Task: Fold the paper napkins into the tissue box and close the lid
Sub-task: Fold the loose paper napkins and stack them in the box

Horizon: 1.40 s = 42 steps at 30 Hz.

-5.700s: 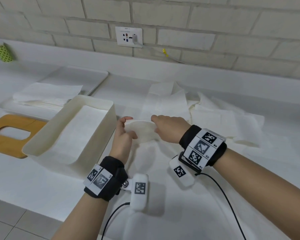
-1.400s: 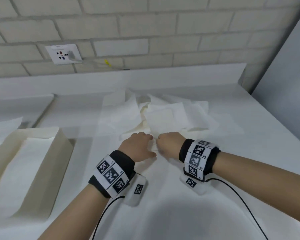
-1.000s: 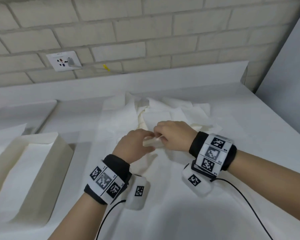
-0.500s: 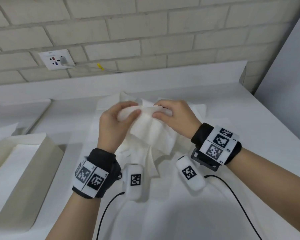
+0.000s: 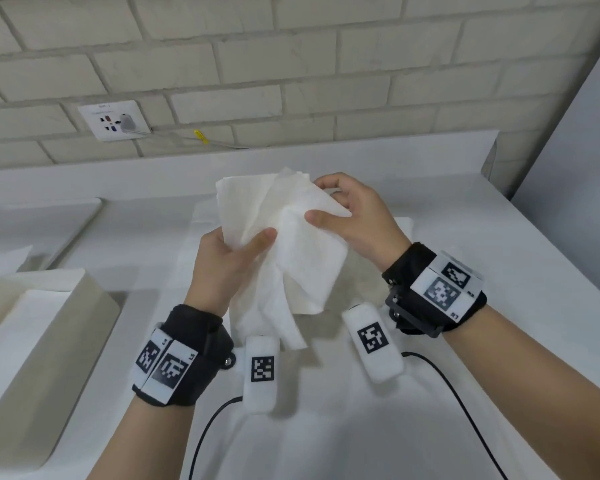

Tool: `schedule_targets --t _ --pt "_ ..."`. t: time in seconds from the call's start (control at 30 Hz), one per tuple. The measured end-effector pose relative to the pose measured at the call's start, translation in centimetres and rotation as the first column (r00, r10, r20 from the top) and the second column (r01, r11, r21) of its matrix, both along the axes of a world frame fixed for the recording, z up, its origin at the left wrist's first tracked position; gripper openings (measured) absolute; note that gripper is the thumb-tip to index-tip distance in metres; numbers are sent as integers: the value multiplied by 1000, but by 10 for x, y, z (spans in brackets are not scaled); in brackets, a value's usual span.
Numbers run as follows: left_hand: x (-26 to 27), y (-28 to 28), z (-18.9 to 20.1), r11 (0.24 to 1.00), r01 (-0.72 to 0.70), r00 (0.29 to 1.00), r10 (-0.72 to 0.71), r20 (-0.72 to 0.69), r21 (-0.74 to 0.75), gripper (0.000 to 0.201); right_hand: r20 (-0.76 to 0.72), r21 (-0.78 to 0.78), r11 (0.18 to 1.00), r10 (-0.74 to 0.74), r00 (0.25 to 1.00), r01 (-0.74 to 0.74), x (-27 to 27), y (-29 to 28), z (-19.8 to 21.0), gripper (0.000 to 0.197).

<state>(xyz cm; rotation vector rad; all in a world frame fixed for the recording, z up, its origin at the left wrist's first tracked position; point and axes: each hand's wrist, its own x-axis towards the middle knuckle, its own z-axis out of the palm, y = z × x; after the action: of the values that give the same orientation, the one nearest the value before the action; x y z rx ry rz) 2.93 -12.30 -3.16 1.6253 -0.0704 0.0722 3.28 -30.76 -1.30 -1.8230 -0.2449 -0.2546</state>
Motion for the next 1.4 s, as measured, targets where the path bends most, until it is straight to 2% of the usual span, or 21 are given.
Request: schedule_targets --t 0.13,0.3,0.37,0.5,0.63,0.77,0.83,0.93,1.0,1.07,1.17,1.23,1.4 --pt "-4 6 -2 1000 -24 1000 24 -1 -5 11 45 -14 1000 3 999 -2 -3 1 -3 27" --pt "-7 10 -4 999 -5 1000 4 -16 -35 17 133 -23 998 -54 990 58 -5 8 -1 15" --pt "-8 11 -3 996 3 999 -6 -36 -86 21 146 -1 999 -48 988 49 -6 9 0 11" --pt "-9 16 -2 988 -3 996 -10 -84 -152 28 107 94 994 -62 992 53 -7 6 2 17" --pt "-9 23 -3 975 -109 988 86 -125 -192 26 120 151 980 -146 982 127 -7 -5 3 16" --pt "-4 38 -7 929 -300 945 257 -204 -215 23 158 156 962 -248 956 224 -11 -20 9 18" --pt "-4 42 -8 923 -327 938 291 -188 -204 24 150 176 961 -239 959 212 -16 -20 14 15" --pt "-9 36 -5 935 -250 965 219 -147 -250 21 93 295 949 -148 985 114 -22 -10 17 13" --pt "-13 29 -3 952 -157 985 133 -108 -264 13 27 294 949 -130 991 117 -22 3 13 15" --pt "-17 21 -2 962 -81 994 59 -91 -261 16 -46 233 965 -110 993 118 -20 17 5 13" --pt "-26 9 3 961 12 994 -40 -97 -275 25 -146 86 992 -78 986 91 -18 33 -6 33" --pt "-31 2 5 964 62 991 -91 -101 -257 25 -194 25 998 -44 980 50 -17 40 -12 36" --pt "-37 -3 6 968 127 976 -161 -146 -216 44 -182 -99 994 -52 982 35 -17 50 -28 16"
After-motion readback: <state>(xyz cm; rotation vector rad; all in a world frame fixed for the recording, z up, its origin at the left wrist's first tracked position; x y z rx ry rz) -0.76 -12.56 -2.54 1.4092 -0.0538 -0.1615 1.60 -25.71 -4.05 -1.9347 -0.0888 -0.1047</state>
